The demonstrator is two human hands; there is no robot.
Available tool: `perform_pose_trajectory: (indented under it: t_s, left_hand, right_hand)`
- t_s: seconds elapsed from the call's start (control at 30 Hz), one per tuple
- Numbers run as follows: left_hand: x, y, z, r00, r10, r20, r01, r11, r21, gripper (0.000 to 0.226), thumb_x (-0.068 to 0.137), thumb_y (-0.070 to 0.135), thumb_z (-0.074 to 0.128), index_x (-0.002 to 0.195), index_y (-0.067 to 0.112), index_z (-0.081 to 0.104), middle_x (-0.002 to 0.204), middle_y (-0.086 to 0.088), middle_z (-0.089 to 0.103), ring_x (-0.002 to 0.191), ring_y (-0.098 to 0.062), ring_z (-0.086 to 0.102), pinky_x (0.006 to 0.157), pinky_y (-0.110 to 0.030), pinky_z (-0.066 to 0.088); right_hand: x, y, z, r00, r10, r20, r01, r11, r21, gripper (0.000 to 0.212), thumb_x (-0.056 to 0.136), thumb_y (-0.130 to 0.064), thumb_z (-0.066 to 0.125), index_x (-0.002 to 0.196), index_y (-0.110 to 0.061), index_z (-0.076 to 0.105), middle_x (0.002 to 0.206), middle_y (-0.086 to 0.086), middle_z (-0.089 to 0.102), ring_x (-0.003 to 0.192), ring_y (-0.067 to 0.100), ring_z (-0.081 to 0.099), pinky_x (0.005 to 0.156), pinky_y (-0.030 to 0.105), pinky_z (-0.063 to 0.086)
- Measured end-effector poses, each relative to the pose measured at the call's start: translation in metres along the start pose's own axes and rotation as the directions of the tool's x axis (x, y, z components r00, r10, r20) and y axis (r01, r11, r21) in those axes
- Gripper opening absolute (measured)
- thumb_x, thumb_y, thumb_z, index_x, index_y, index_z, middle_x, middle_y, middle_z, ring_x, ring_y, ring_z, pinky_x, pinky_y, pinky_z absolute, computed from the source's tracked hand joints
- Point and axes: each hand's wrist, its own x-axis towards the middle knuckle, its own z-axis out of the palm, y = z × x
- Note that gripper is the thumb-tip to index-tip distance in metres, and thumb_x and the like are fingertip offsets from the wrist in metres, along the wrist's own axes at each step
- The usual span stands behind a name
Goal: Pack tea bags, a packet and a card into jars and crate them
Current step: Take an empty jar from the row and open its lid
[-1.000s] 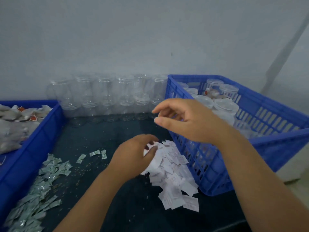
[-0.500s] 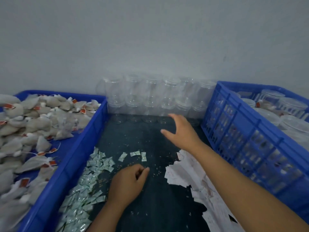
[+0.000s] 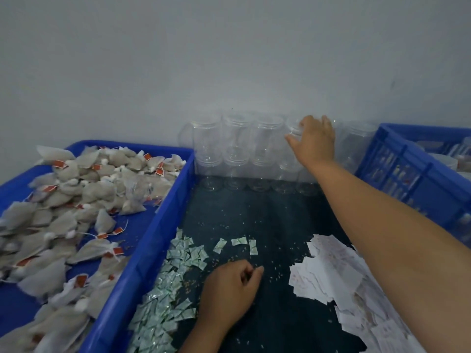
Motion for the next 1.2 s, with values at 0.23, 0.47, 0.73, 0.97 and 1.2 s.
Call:
perform_pose_trajectory:
  t_s: [0.23,0.47,0.73,0.97,1.2]
  left_hand:
    - [0.0,0.0,0.001,1.0,-0.029,-0.002,0.029,1.0,-0.006,0.05,0.088,0.077,0.051,0.068,0.031,0.055,0.07,0.017,0.062,0.063,-0.005,0.059,0.049,-0.016,0.033]
    - [0.001,0.006,-0.005,0.997,-0.072,0.01,0.073,0.995,-0.073,0.07,0.092,0.085,0.027,0.072,0.026,0.058,0.066,0.01,0.061,0.062,-0.008,0.059,0.058,-0.031,0.047]
    - [0.002,0.005,-0.007,0.982,-0.185,0.017,0.183,0.947,-0.265,0.058,0.098,0.074,0.014,0.083,0.046,0.063,0.072,0.013,0.067,0.068,-0.003,0.063,0.064,-0.032,0.046]
    - [0.003,0.02,-0.014,0.99,-0.141,-0.011,0.123,0.896,-0.427,0.045,0.097,0.067,0.035,0.091,0.036,0.067,0.085,0.014,0.068,0.082,-0.003,0.064,0.074,-0.04,0.052]
    - [0.017,0.08,-0.063,0.937,0.324,0.129,-0.306,0.941,-0.144,0.074,0.079,0.074,0.07,0.145,0.05,0.045,0.154,0.026,0.037,0.146,0.001,0.035,0.112,-0.024,0.037]
  right_hand:
    - [-0.043,-0.005,-0.031,0.97,0.003,-0.243,0.094,0.918,0.384,0.059,0.093,-0.022,0.084,0.143,-0.005,0.056,0.147,0.016,0.049,0.133,0.027,0.055,0.11,0.023,0.046]
    - [-0.178,-0.014,-0.059,0.993,0.086,-0.084,-0.017,0.794,0.607,0.076,0.084,-0.029,0.092,0.148,-0.025,0.051,0.169,0.003,0.023,0.15,0.013,0.039,0.116,0.001,0.029]
    - [-0.325,-0.014,-0.041,0.989,-0.034,0.141,-0.082,0.671,0.737,0.096,0.078,-0.038,0.087,0.16,-0.024,0.04,0.166,-0.008,0.038,0.157,0.017,0.04,0.124,0.031,0.042]
    - [-0.338,-0.004,-0.031,0.9,0.095,0.426,-0.391,0.61,0.689,0.113,0.058,-0.064,0.093,0.145,-0.071,0.021,0.142,-0.055,0.044,0.14,-0.022,0.04,0.112,0.012,0.037]
    - [-0.341,-0.001,-0.022,0.925,-0.014,0.379,-0.283,0.639,0.715,0.077,0.075,-0.04,0.097,0.138,-0.048,0.054,0.132,-0.013,0.069,0.12,0.012,0.07,0.096,0.031,0.059]
